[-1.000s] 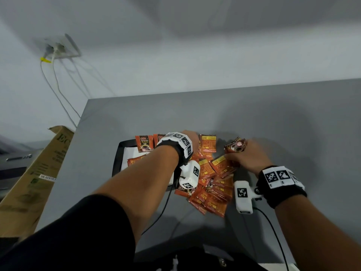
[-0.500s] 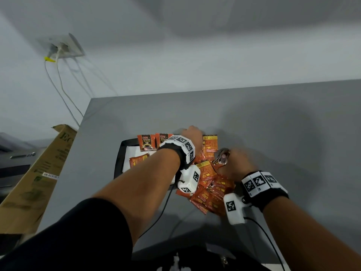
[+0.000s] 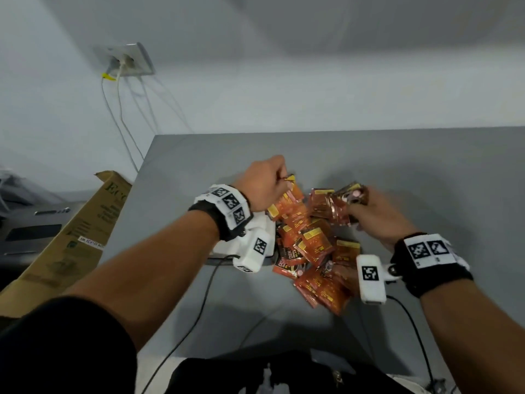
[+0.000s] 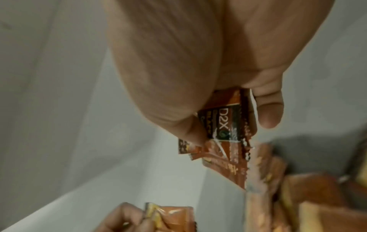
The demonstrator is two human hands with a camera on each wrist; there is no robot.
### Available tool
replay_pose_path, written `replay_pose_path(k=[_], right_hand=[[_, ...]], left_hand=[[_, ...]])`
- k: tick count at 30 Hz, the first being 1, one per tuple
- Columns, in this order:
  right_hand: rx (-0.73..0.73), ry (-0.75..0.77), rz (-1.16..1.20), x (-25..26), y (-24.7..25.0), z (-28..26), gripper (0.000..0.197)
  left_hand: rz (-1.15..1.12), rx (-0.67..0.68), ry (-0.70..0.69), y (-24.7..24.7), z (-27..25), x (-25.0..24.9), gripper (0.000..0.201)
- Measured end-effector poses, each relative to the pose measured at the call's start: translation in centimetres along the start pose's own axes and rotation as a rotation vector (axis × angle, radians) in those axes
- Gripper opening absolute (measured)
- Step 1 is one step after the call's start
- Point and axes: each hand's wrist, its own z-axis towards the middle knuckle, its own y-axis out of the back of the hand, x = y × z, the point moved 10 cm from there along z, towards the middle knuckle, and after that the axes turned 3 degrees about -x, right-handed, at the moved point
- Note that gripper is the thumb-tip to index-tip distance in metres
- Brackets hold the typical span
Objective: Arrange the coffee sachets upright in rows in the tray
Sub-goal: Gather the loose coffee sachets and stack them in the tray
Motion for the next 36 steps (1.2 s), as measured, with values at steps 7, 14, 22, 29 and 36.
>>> replay_pose_path(k=[7,14,22,29,36], right_hand=[[0.113,0.198,-0.253,8.3,-9.3,-1.8,0.025],[0.25,0.323,-0.776,8.7,-19.4,-3.1,0.033],[0.295,0.262,-0.94,8.1,-21.6,-4.8,0.045],[0.315,0.229,-1.017,6.2,-22.0,-5.7,0.069],[0.296,0.247,-0.926,6.1,-23.0,-5.8,0.05]], left_hand=[[0.052,-0.033,0.042,3.7,-6.4,7.8,0.017],[0.117,0.137,-0.089,-0.2,-10.3,10.2,0.028],[0.19,0.322,-0.176,-2.4,-12.3,12.3,0.053],[0.338,0.359,-0.237,-4.2,-12.8,12.6,0.06],[0.35,0.283,-0.185,-4.5,-13.4,12.1,0.051]])
